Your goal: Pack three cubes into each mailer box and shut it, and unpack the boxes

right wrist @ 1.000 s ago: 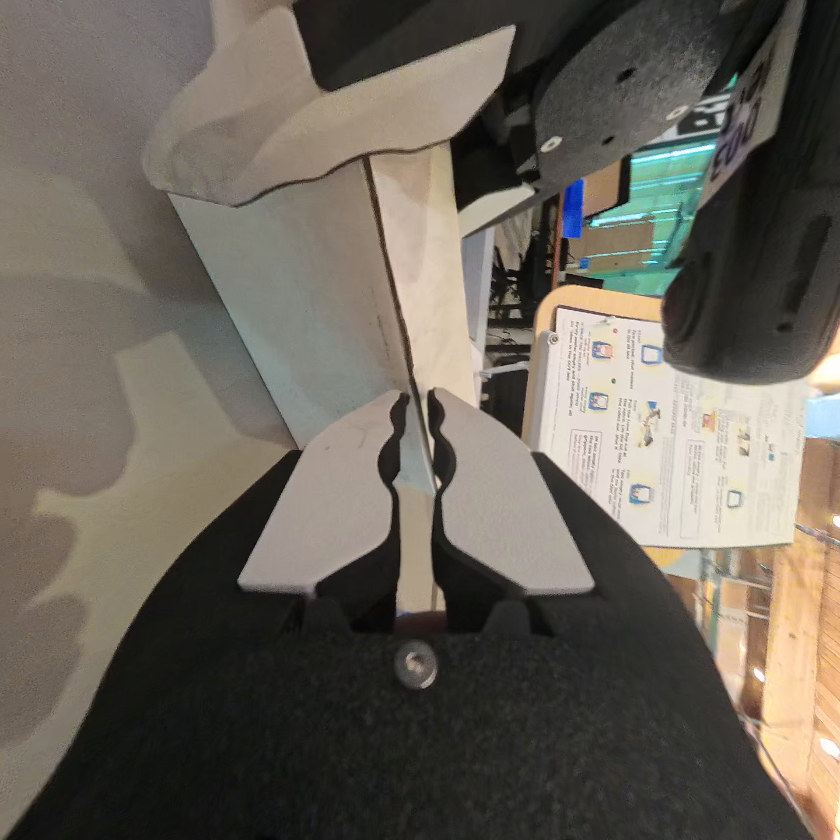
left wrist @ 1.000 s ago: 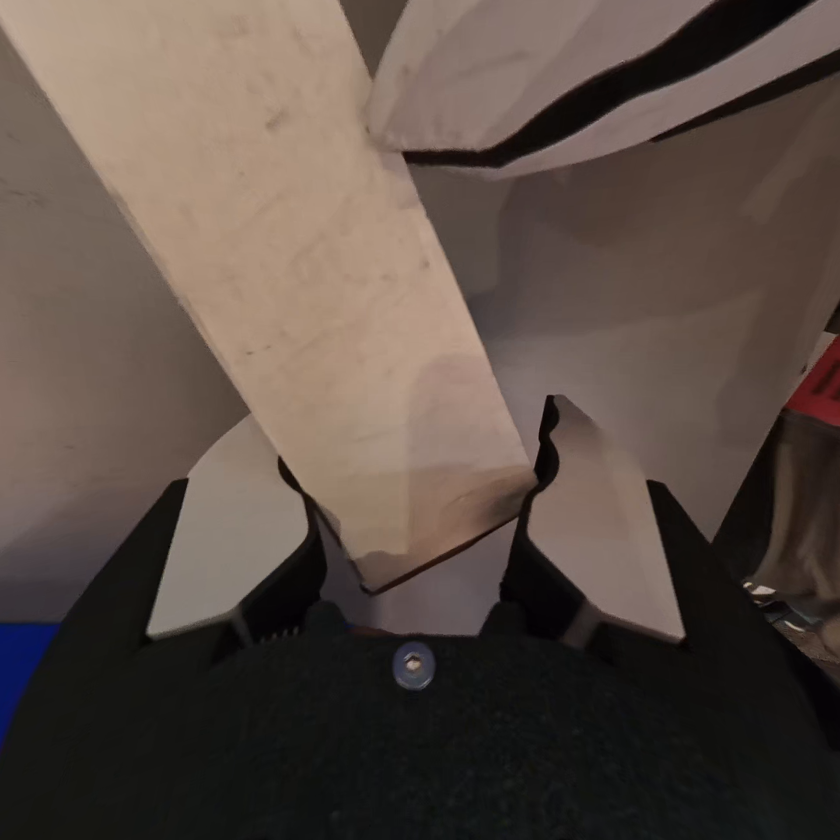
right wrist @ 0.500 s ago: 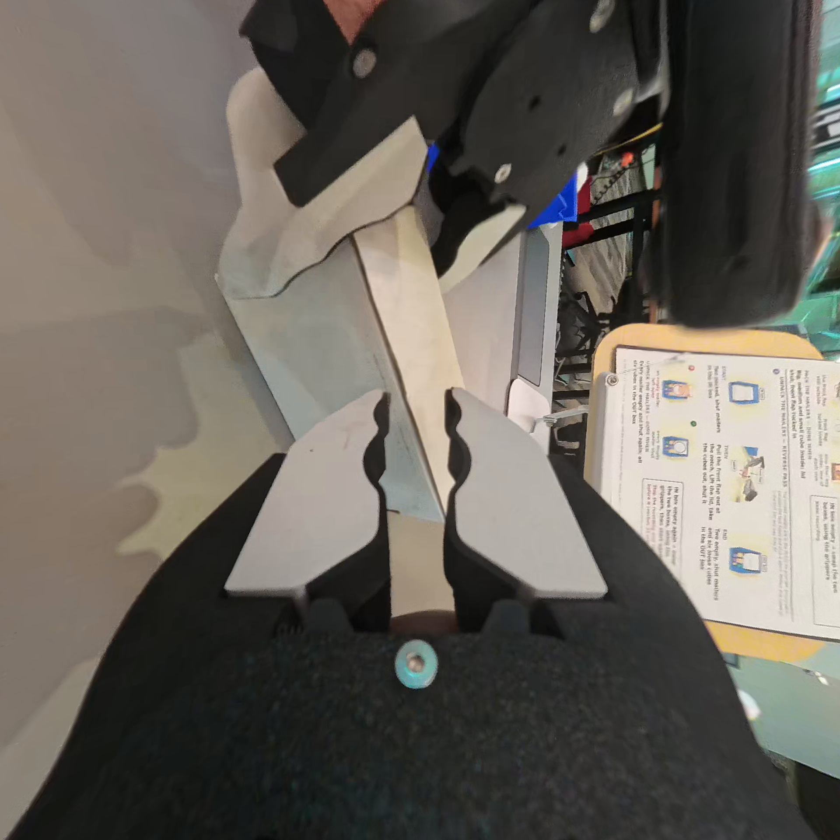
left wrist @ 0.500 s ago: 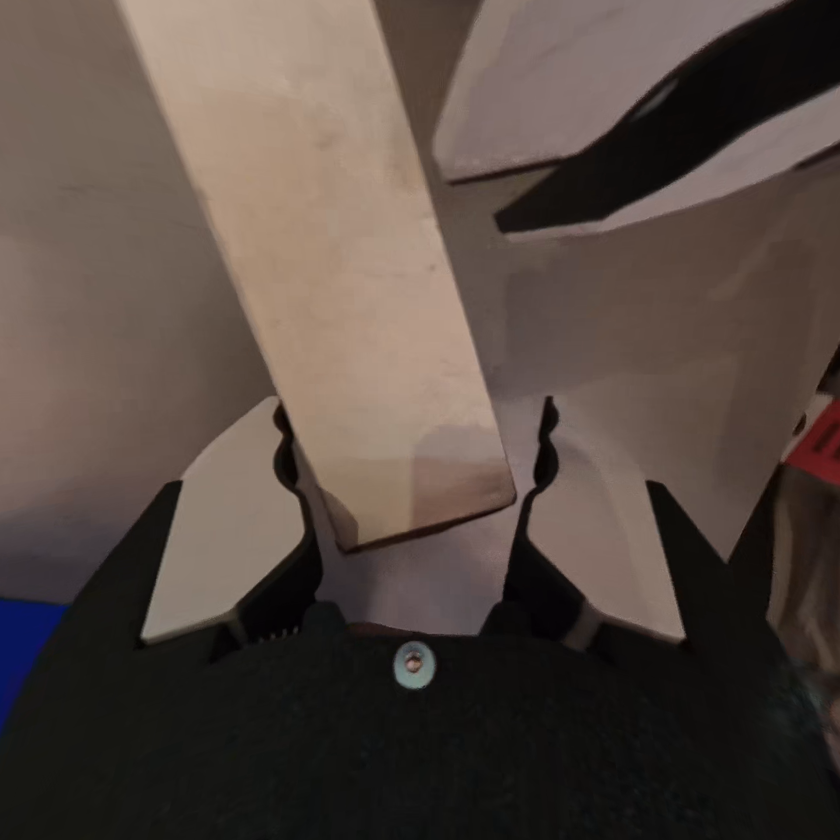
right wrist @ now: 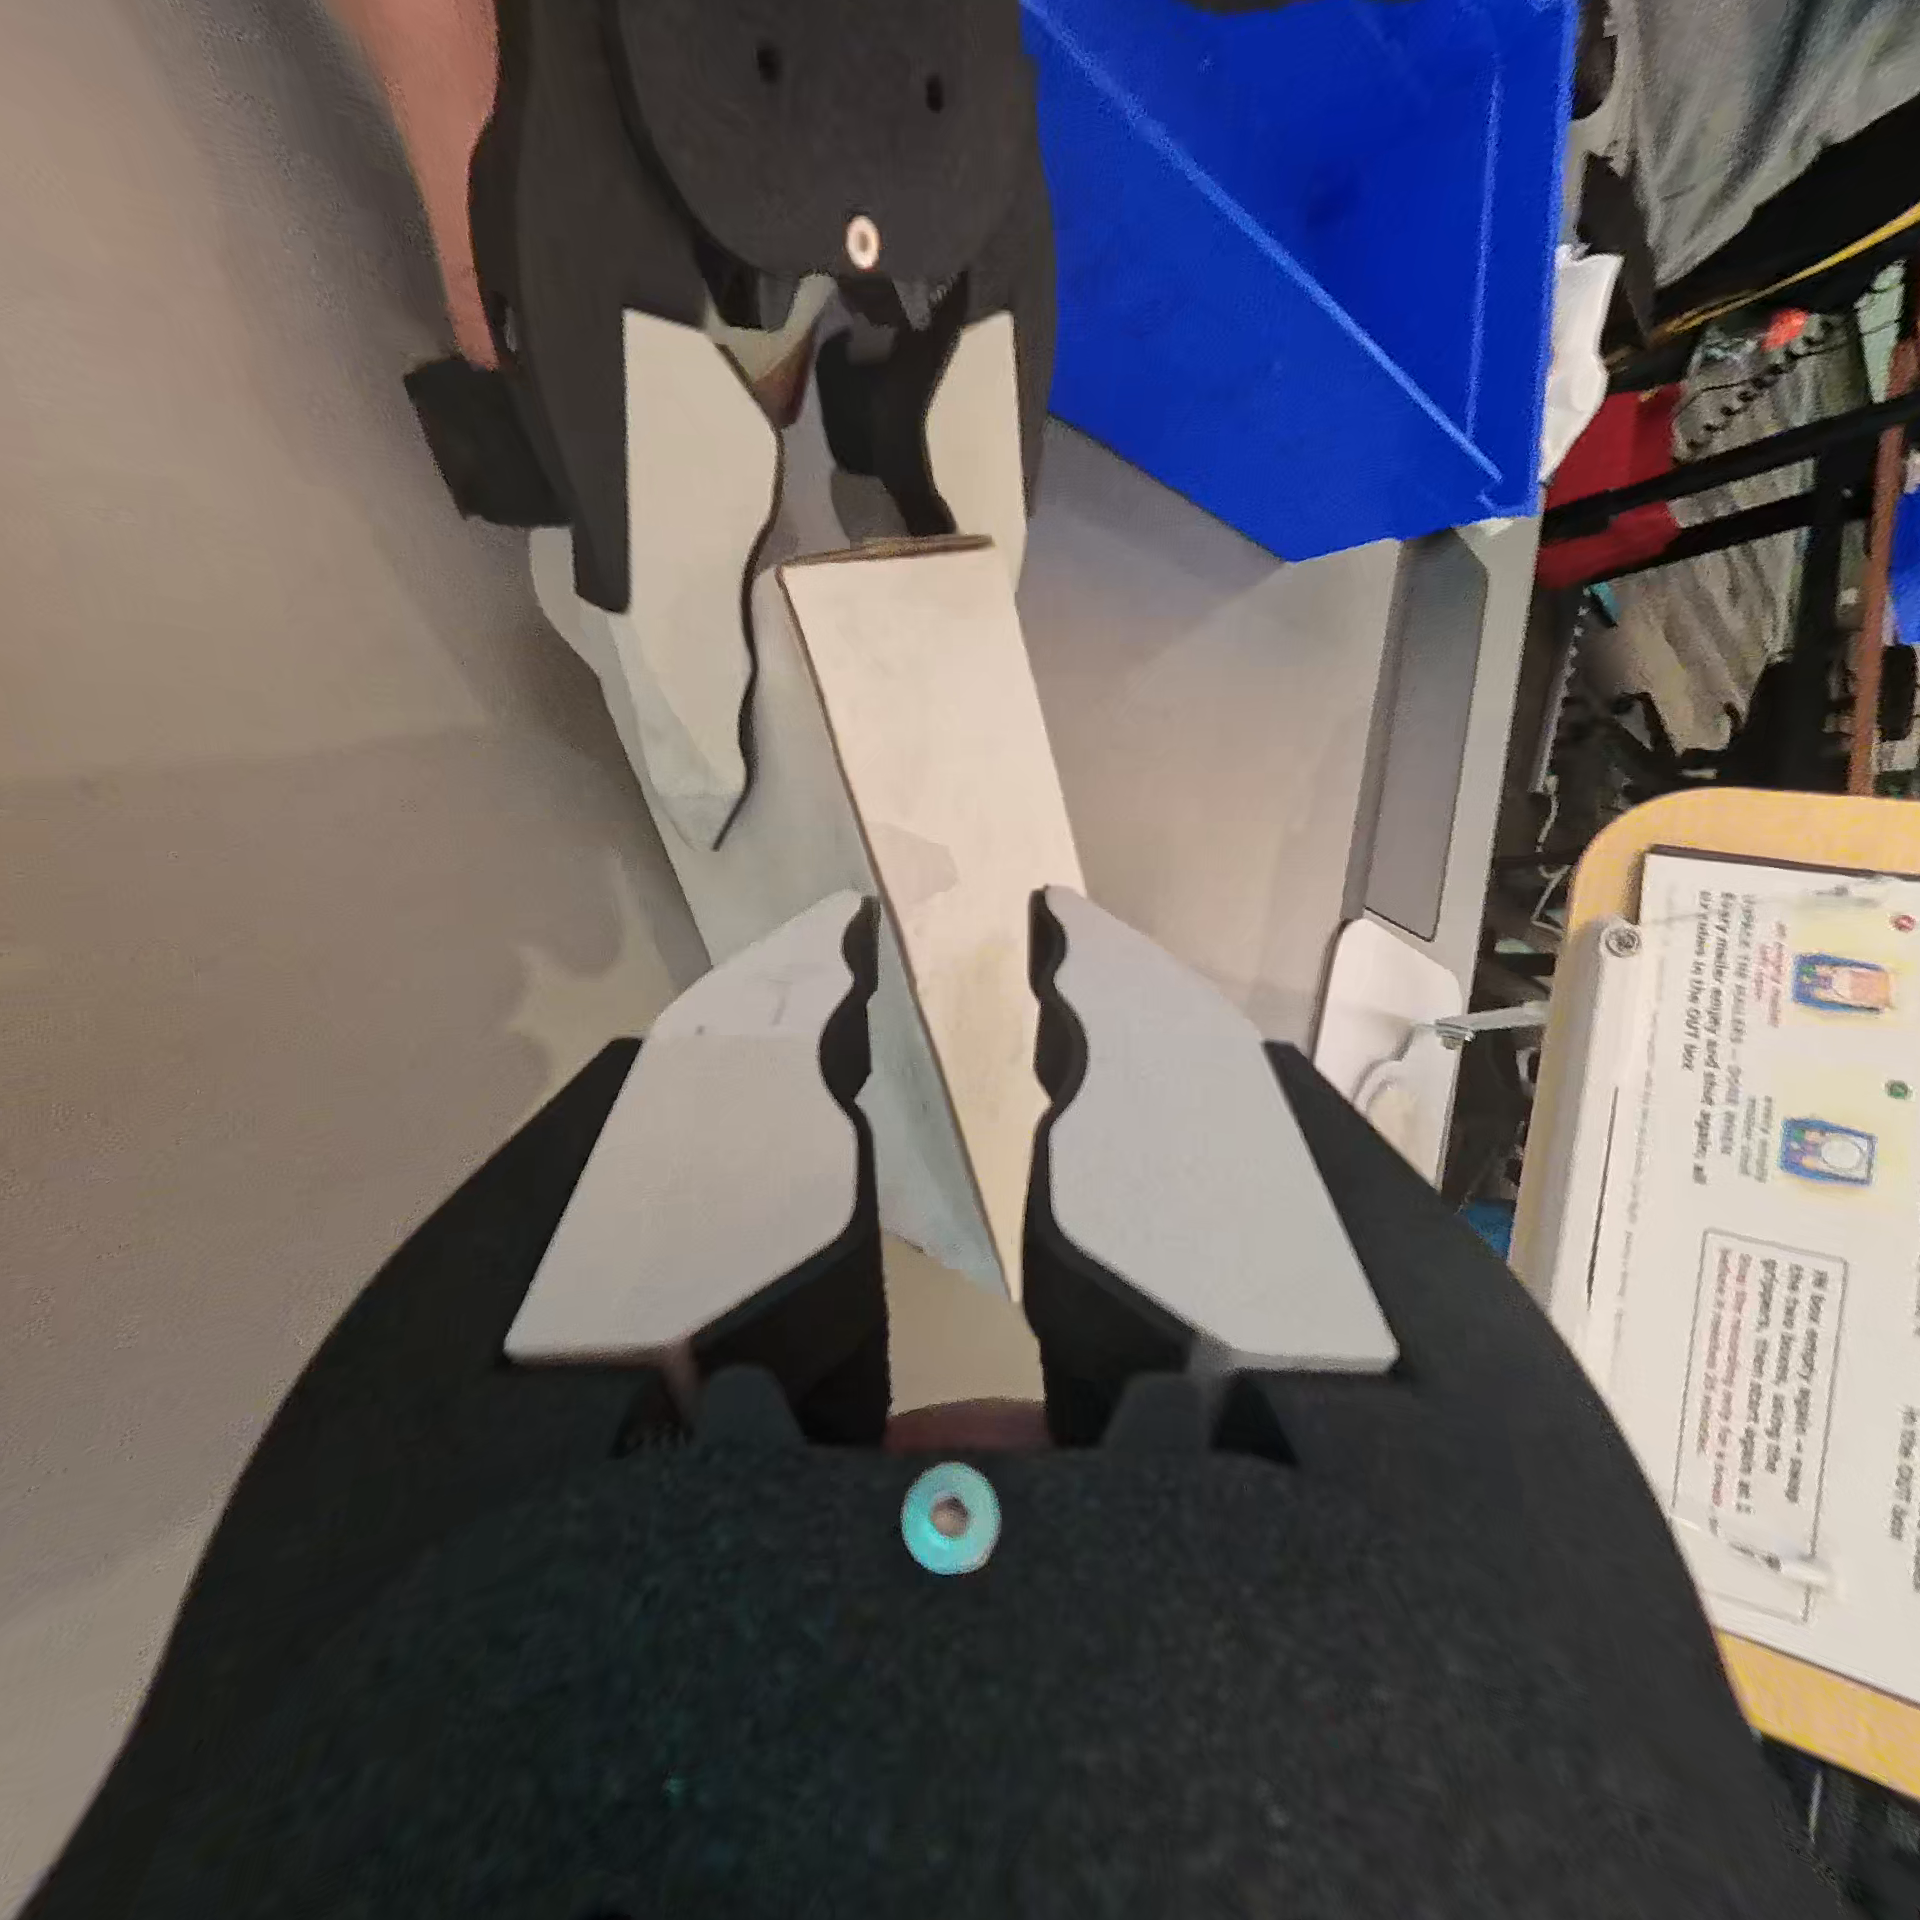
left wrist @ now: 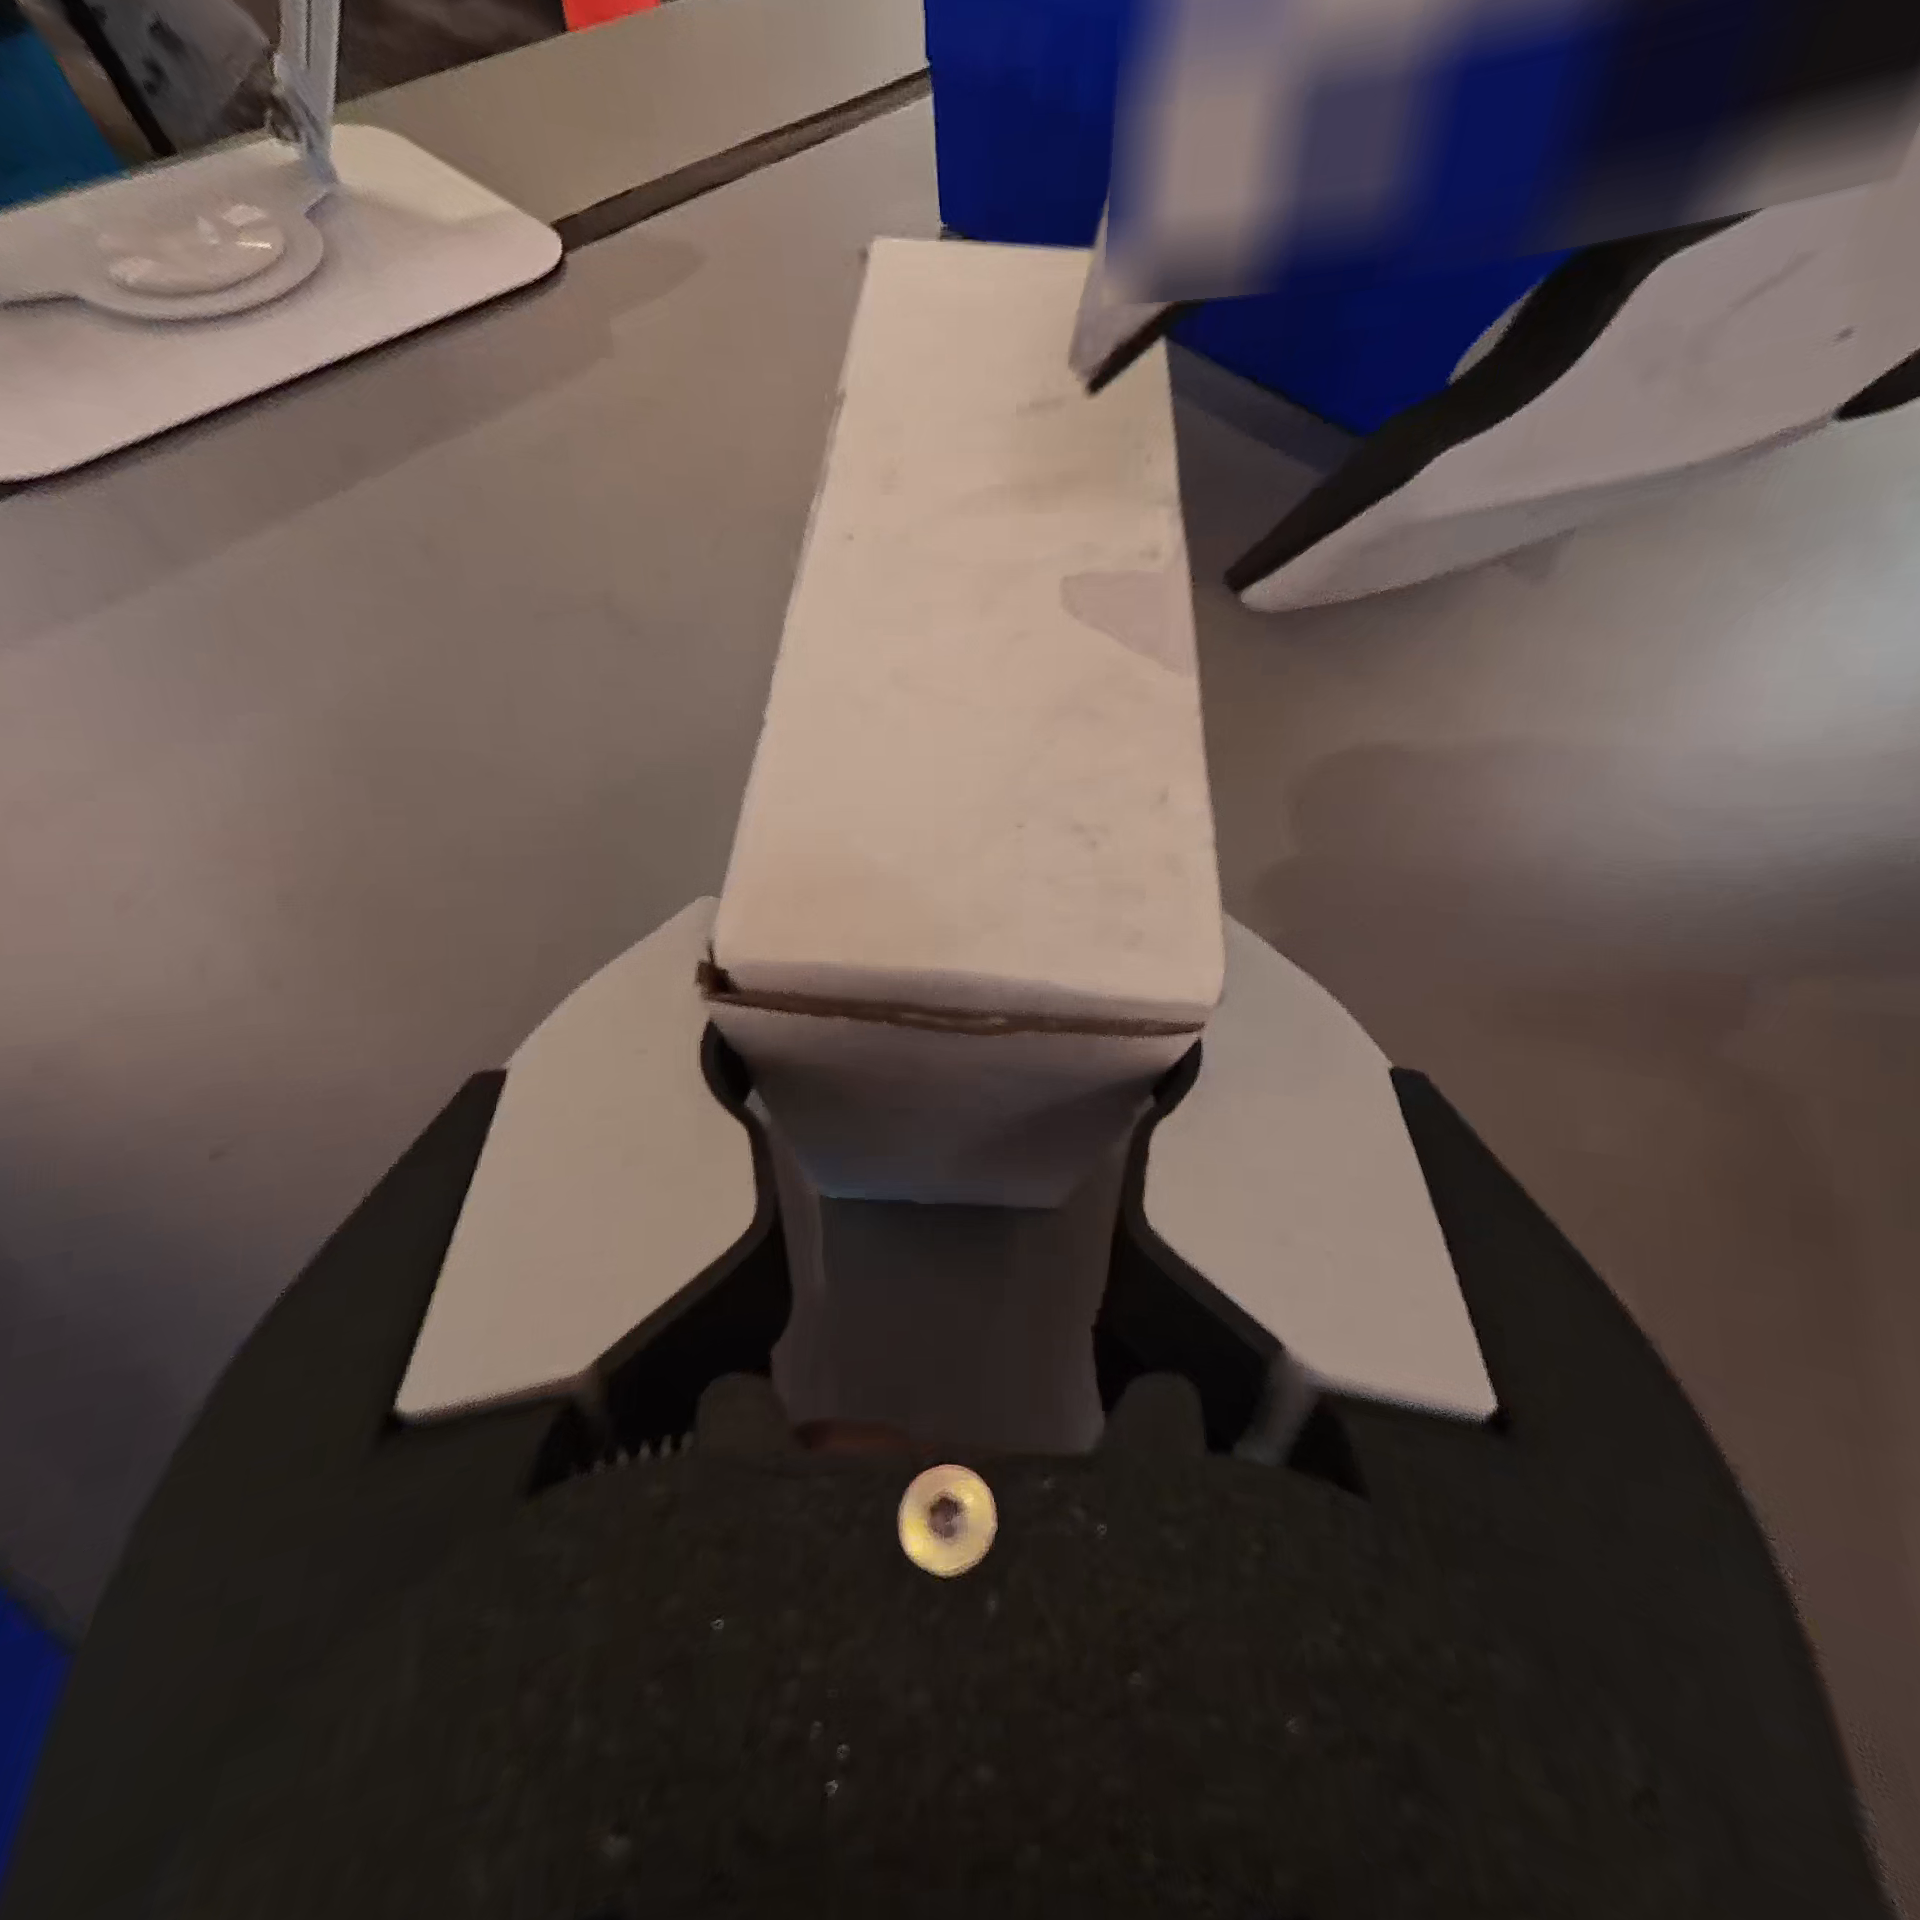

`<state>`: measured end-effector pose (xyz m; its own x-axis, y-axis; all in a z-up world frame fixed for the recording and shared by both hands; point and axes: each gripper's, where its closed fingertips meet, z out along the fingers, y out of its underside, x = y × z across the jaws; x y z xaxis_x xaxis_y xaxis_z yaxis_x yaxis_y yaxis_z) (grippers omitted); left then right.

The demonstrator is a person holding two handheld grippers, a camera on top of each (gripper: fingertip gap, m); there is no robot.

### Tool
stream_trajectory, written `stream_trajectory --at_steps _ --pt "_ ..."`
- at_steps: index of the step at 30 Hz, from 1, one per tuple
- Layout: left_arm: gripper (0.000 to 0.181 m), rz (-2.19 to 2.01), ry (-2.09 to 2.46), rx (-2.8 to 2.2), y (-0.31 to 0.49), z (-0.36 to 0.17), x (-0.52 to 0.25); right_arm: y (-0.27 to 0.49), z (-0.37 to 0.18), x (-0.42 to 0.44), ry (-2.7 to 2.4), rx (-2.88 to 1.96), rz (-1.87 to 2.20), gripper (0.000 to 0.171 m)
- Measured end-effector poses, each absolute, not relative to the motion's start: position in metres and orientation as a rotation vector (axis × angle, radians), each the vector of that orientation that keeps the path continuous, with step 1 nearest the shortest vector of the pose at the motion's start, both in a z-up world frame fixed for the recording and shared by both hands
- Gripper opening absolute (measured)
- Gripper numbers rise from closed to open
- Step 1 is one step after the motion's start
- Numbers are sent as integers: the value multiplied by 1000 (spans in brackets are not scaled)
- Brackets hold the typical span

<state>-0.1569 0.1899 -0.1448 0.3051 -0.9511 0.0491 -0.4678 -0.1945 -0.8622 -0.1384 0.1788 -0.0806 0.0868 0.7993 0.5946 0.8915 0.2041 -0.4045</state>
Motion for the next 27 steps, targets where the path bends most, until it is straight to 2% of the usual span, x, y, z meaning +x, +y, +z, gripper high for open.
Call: stream_trajectory --at_steps 10,12,14,15,18,20,27 --pt "73 -837 1398 -1706 194 -145 -151 194 -74 -137 -1761 -1553 -190 36" --pt "73 -870 1485 -1634 175 -145 -144 208 -52 -137 -1665 -1374 -377 19" --pt "72 -800 1498 -1630 166 -145 -138 206 -56 -138 -1679 -1429 -322 2" --pt "72 -783 1472 -1655 168 -145 -136 204 -59 -135 -1682 -1505 -273 11" --pt "73 -866 1460 -1686 173 -146 -140 183 -63 -127 -1693 -1656 -57 19" --pt "73 -865 1459 -1680 175 -146 -143 165 -77 -123 -1720 -1745 47 36" --pt "73 -866 1454 -1679 175 -146 -142 169 -93 -120 -1774 -1748 -30 37"
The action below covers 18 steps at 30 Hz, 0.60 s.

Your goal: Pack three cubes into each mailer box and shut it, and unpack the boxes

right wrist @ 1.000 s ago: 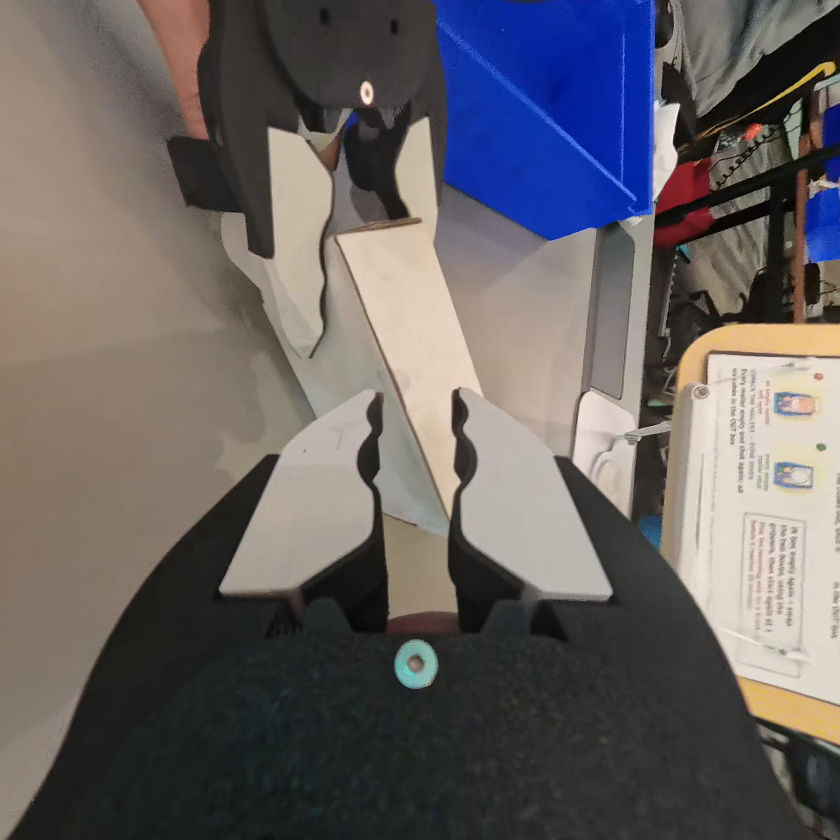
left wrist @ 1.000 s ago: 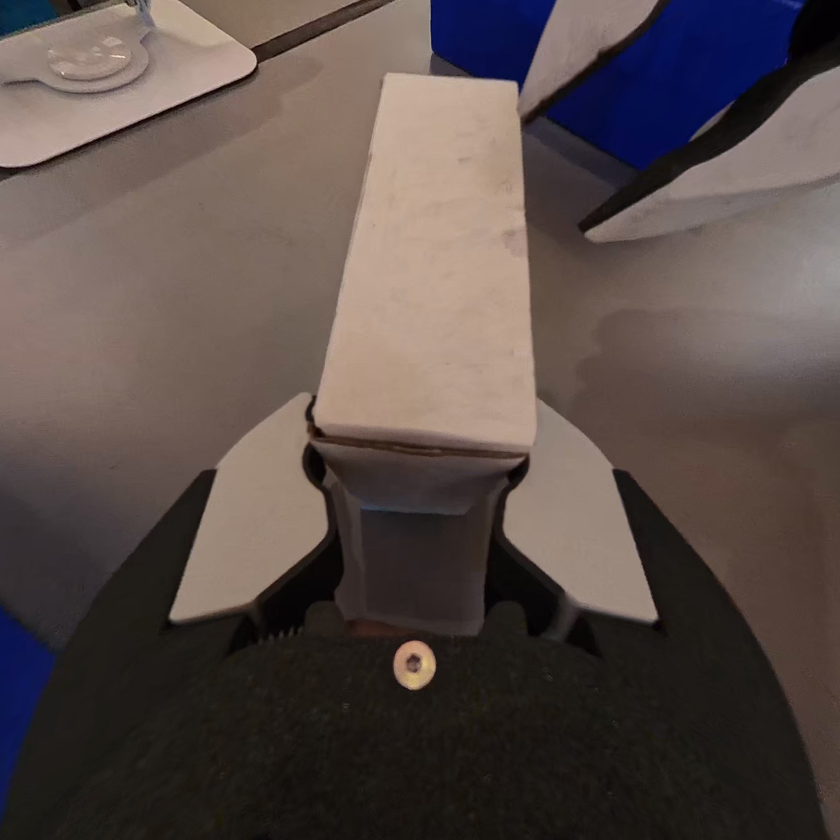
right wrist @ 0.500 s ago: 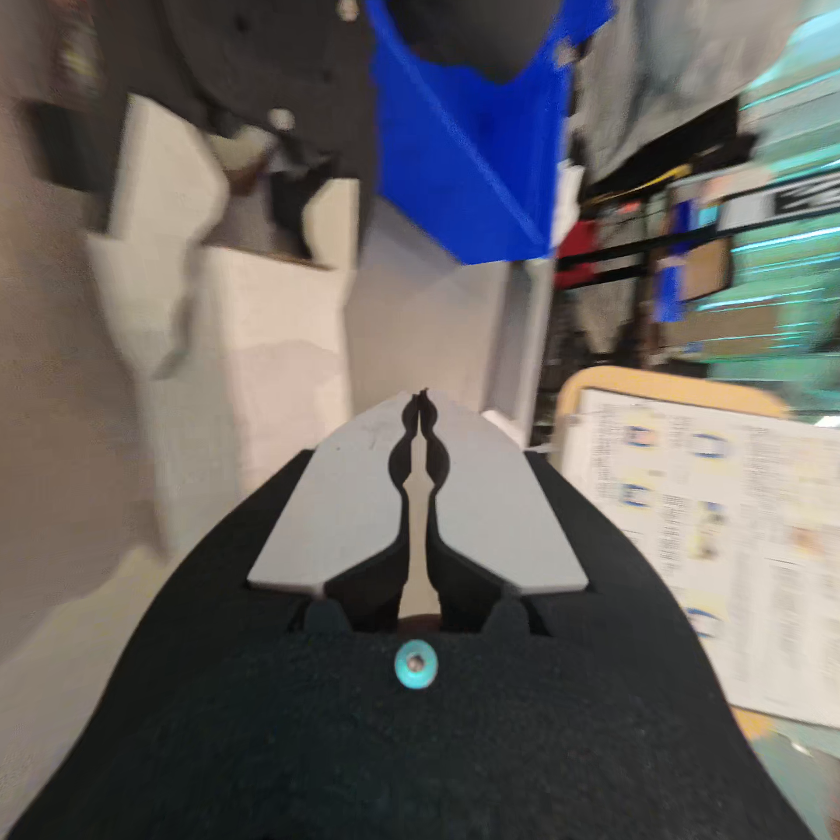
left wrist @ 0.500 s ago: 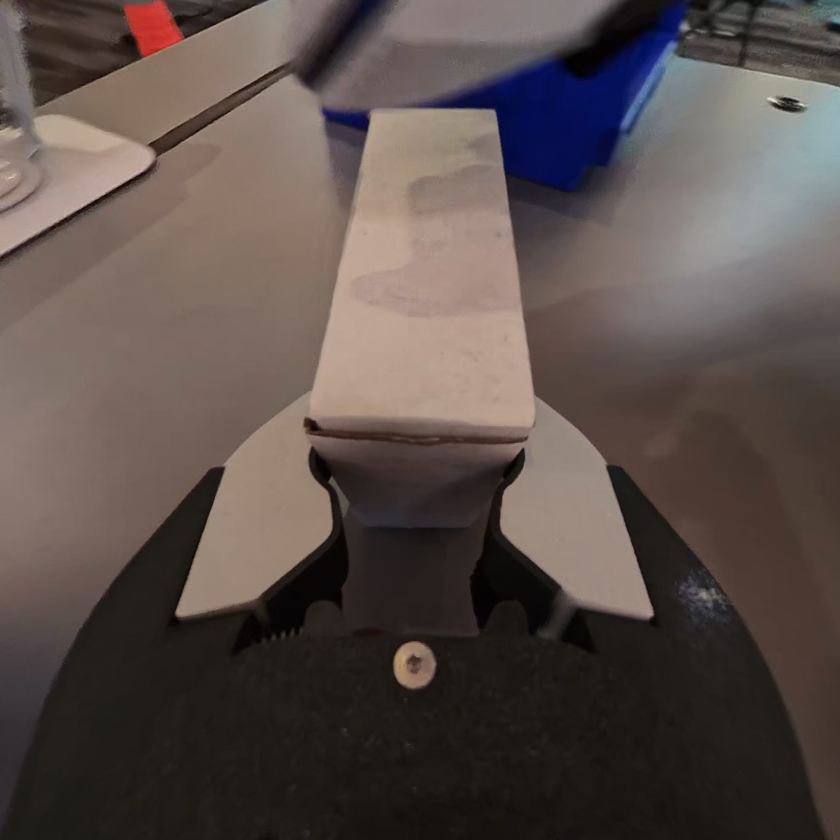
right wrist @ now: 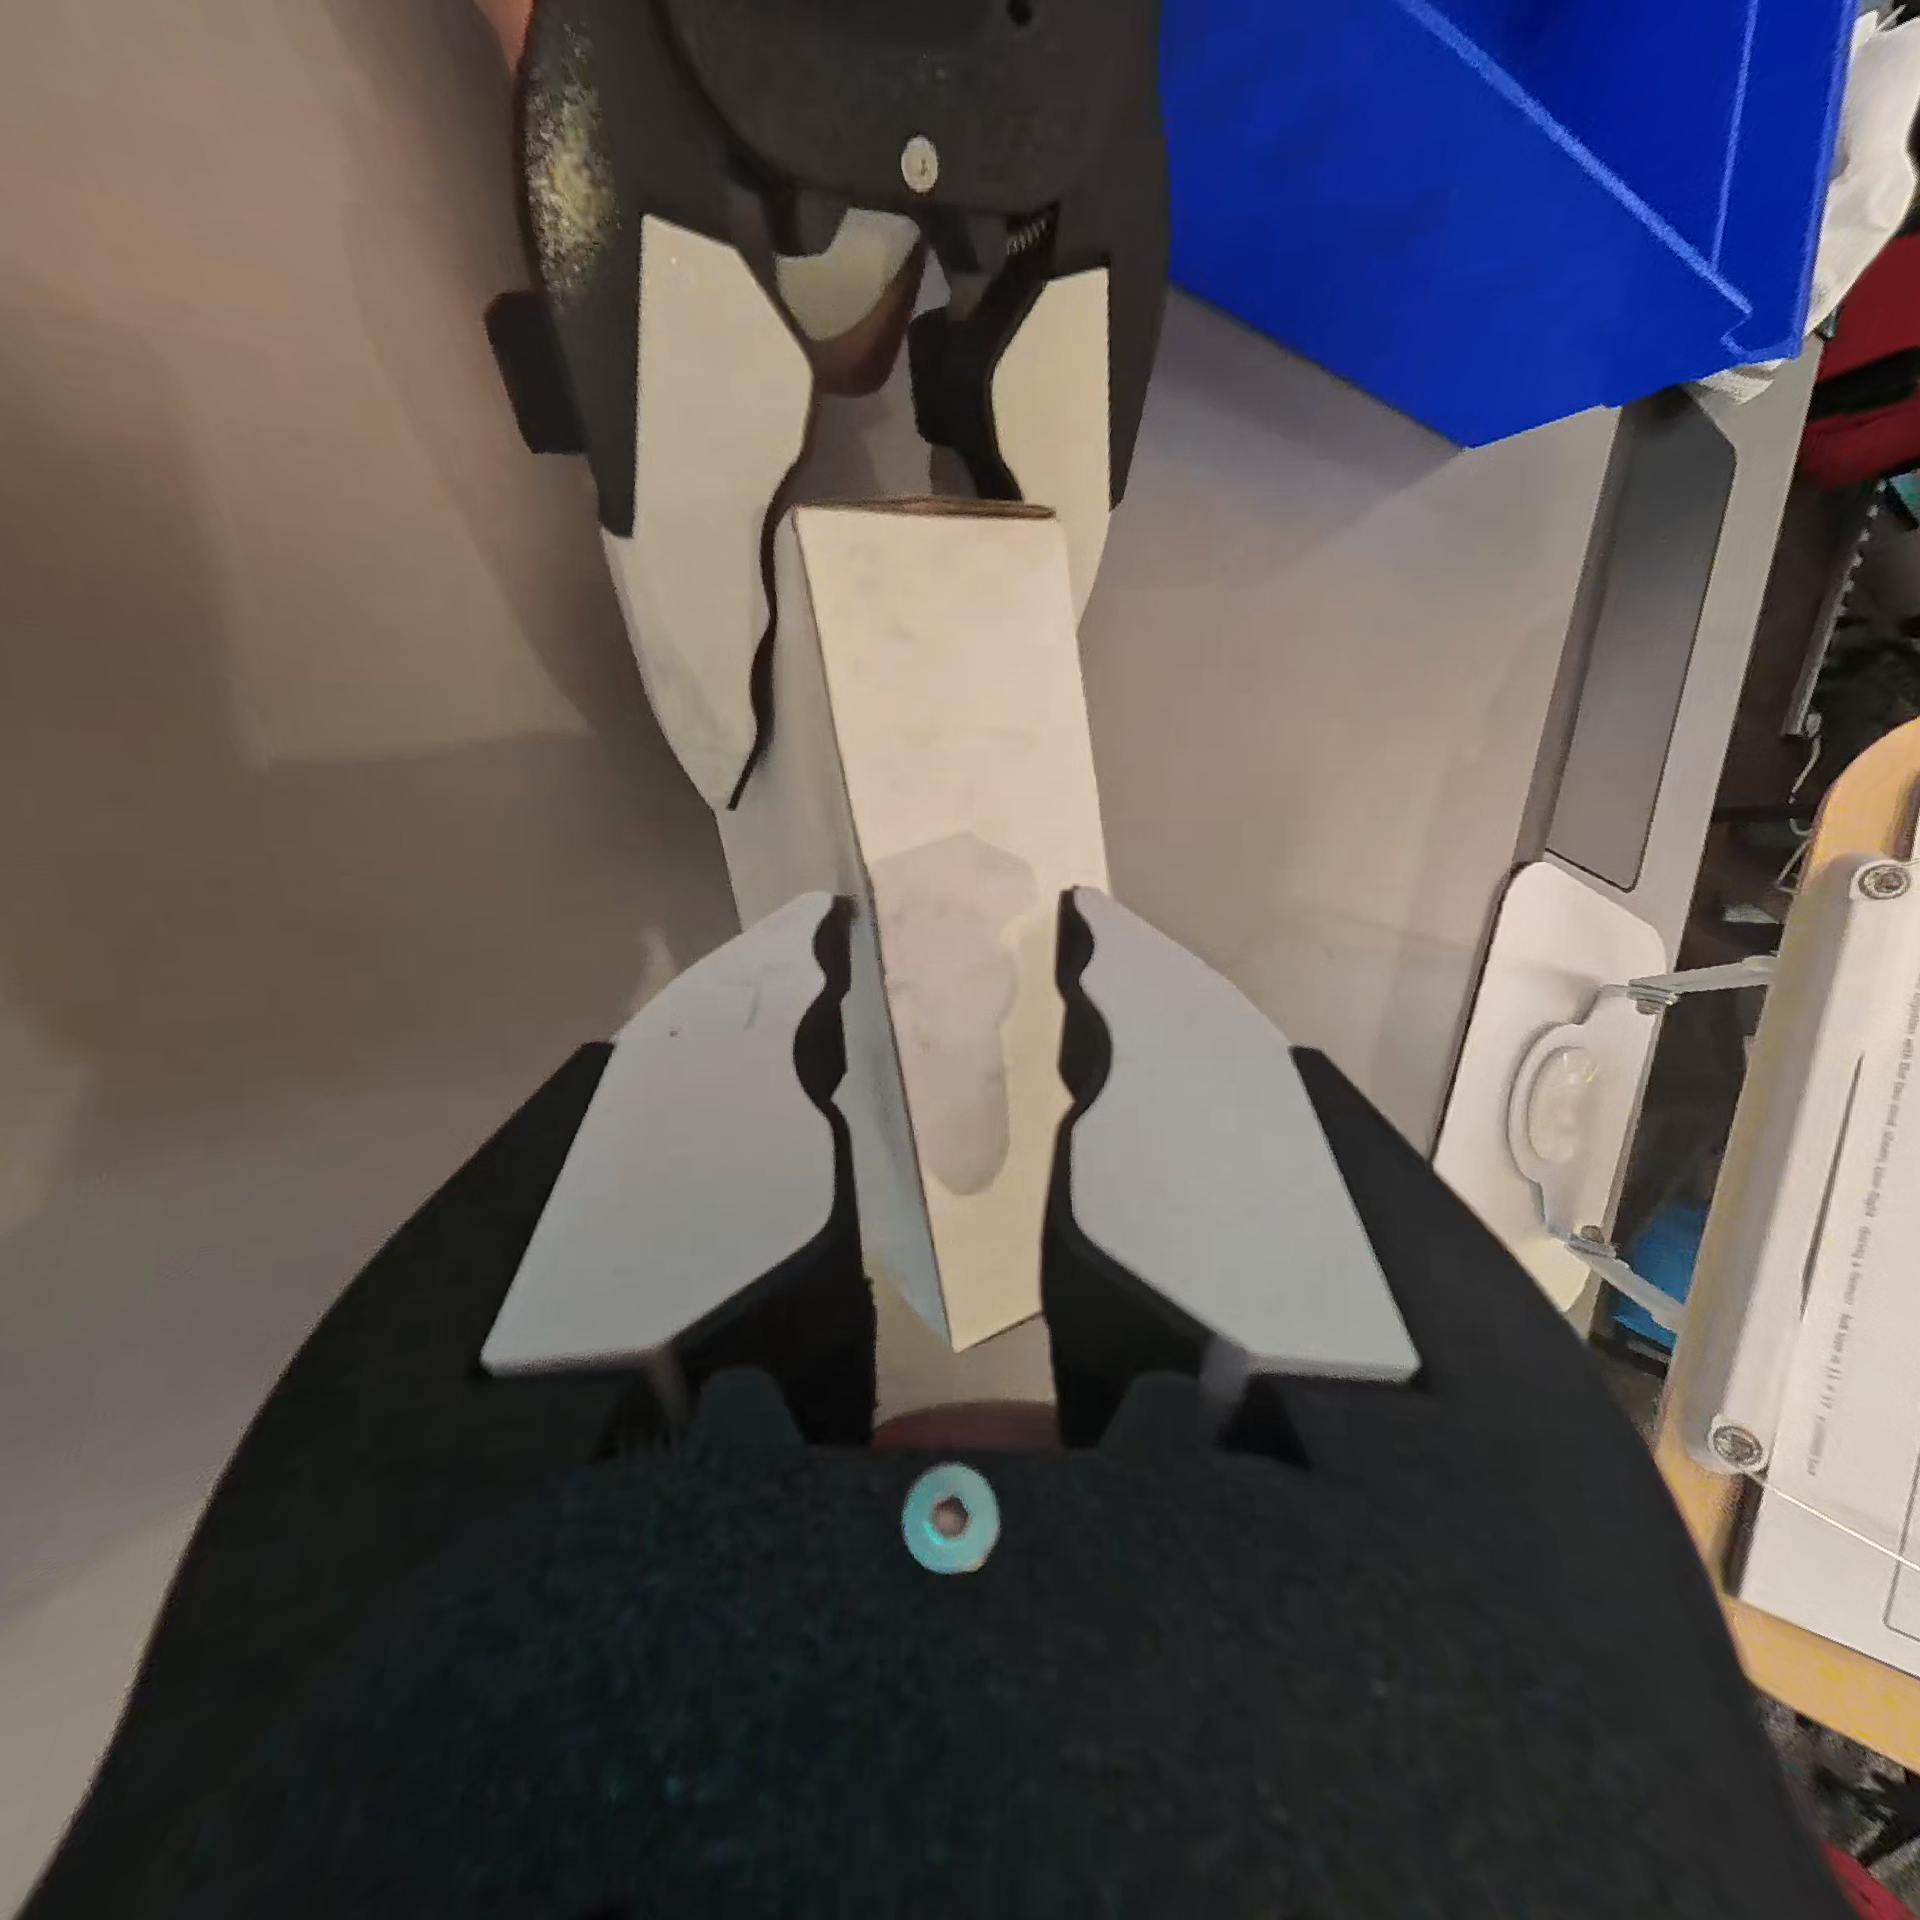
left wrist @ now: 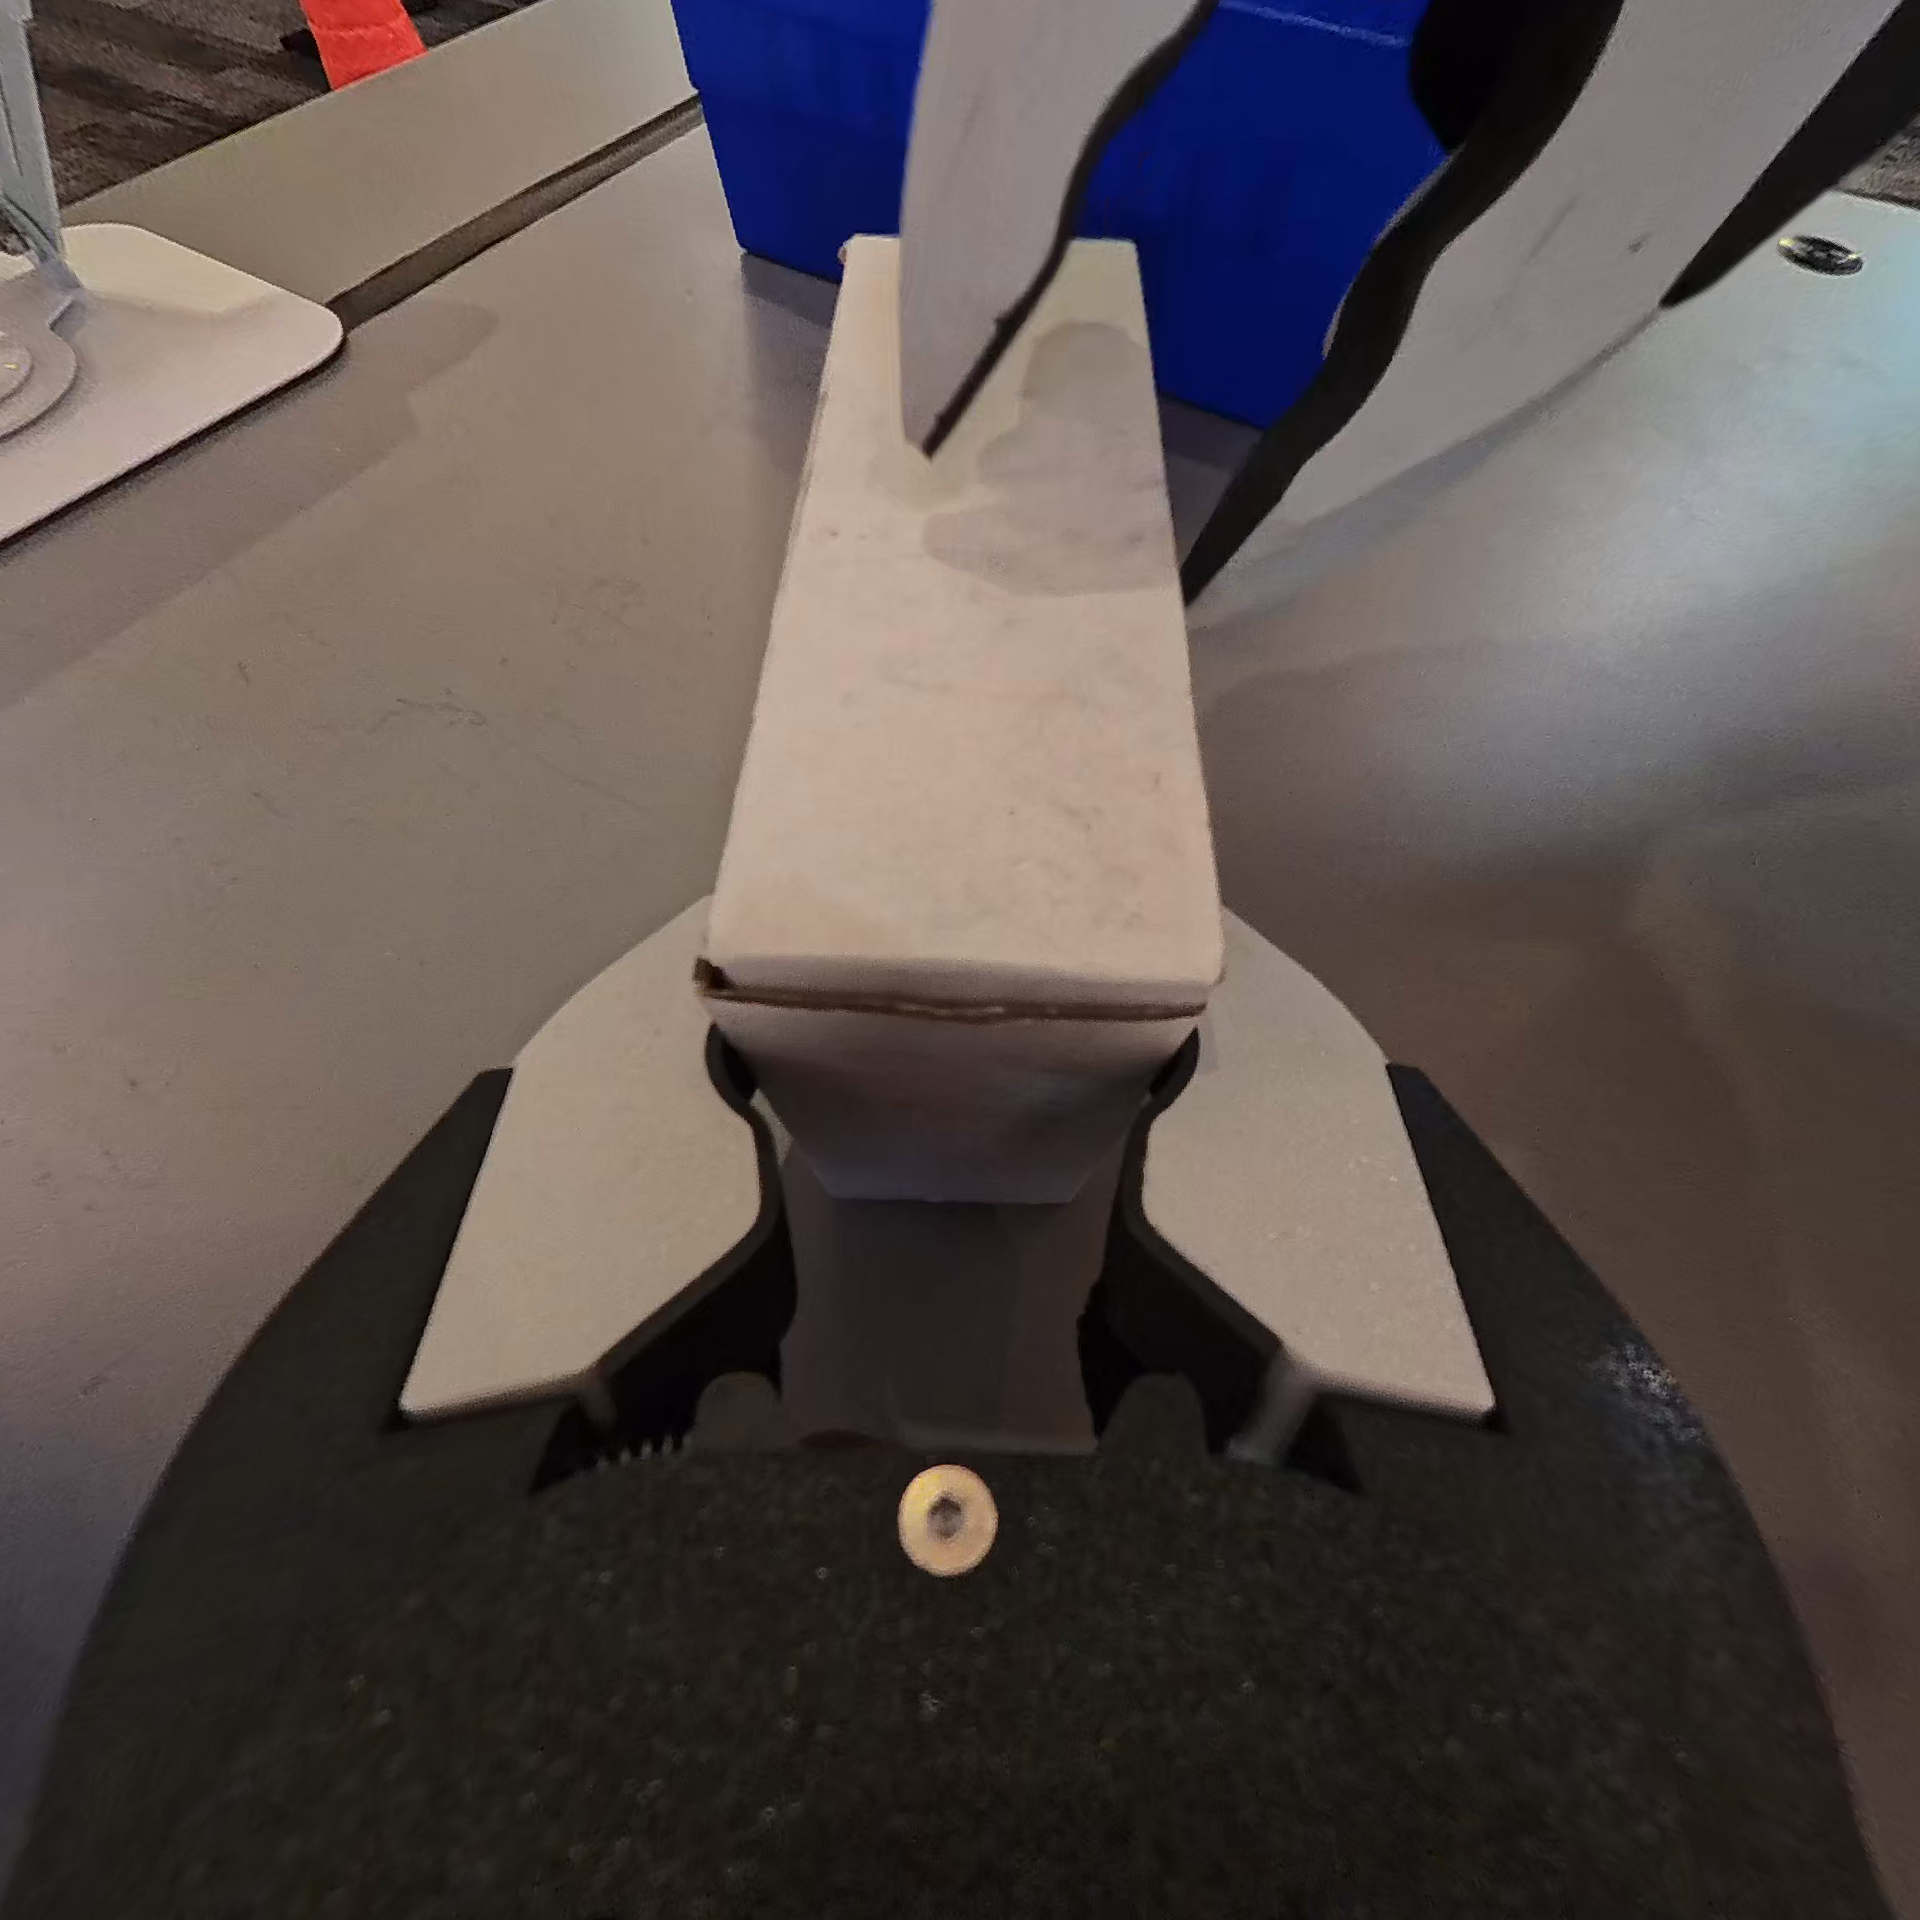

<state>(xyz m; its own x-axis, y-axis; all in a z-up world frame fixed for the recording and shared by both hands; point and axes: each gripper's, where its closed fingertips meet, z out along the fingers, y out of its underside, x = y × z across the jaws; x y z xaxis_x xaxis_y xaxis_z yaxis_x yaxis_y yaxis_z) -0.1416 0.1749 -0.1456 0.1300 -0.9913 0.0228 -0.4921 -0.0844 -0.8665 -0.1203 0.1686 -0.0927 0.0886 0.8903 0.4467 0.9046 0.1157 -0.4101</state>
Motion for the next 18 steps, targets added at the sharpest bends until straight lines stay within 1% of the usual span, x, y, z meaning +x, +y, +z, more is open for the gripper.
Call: stream_trajectory --at_steps 2,8,18 --pt "73 -866 1452 -1674 175 -145 -142 171 -92 -120 -1779 -1771 -15 42" --pt "73 -867 1464 -1661 174 -145 -143 170 -90 -121 -1794 -1788 24 42" --pt "72 -872 1495 -1649 173 -146 -144 174 -86 -122 -1796 -1832 55 52"
